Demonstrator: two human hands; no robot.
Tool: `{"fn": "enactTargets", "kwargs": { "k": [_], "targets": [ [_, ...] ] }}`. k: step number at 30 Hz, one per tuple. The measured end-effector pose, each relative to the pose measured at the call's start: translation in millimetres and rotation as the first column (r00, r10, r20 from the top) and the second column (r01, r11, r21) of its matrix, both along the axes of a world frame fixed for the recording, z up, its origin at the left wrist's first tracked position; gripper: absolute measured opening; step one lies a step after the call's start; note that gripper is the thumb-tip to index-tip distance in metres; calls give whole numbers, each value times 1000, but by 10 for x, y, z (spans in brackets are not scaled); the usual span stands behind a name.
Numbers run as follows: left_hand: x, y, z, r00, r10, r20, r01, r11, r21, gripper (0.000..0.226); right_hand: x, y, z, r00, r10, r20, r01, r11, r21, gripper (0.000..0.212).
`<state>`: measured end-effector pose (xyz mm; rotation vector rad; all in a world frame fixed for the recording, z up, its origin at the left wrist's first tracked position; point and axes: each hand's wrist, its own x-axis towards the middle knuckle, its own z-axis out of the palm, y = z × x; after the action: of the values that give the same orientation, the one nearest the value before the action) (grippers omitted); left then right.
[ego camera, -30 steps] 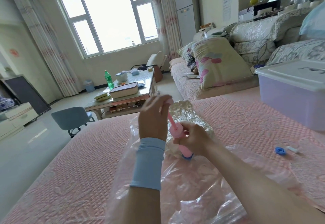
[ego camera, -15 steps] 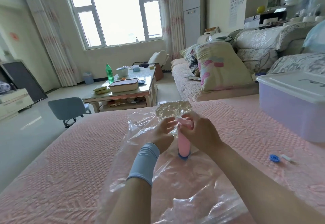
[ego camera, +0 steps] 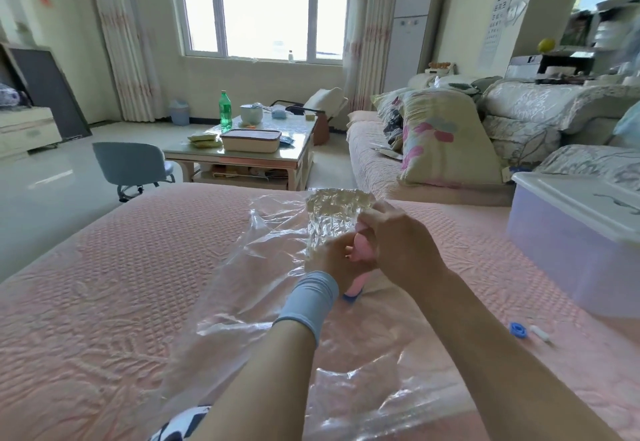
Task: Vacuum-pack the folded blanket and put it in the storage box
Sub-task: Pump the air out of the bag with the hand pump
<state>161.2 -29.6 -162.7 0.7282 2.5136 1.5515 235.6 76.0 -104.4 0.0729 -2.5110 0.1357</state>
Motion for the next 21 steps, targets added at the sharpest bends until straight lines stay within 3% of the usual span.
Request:
{"fn": "enactTargets", "kwargs": {
  "k": [4,7,10,12,15,17,21],
  "targets": [
    [-38,4,-59,999,1,32,-1,1000,24,54,101,-38,316,962,76,-263,-73,997,19,6],
    [-78,16,-92,999,9,46,-11,999,38,61,167,2,467,855,167,-490,-149,986,75,10],
    [-80,37,-142,999,5,46,-8,998,57,54,152,27,453,786,210,-581,-232,972,38,16],
    [-52,40,-151,999,-7,48,4,997,77,46,115,10,320,837,182,-516,-238,970,-43,22],
    [21,33,-102,999,16,28,-18,996,86,21,73,-15,-44,979,125,-160,-152,974,-170,29],
    [66,39,-74,999,42,5,-42,998,54,10,77,5,-196,992,119,50,-106,971,-215,25],
    [89,54,-88,998,59,-17,-58,996,61,16,104,32,-100,991,109,78,-98,986,-137,19]
  ]
}}
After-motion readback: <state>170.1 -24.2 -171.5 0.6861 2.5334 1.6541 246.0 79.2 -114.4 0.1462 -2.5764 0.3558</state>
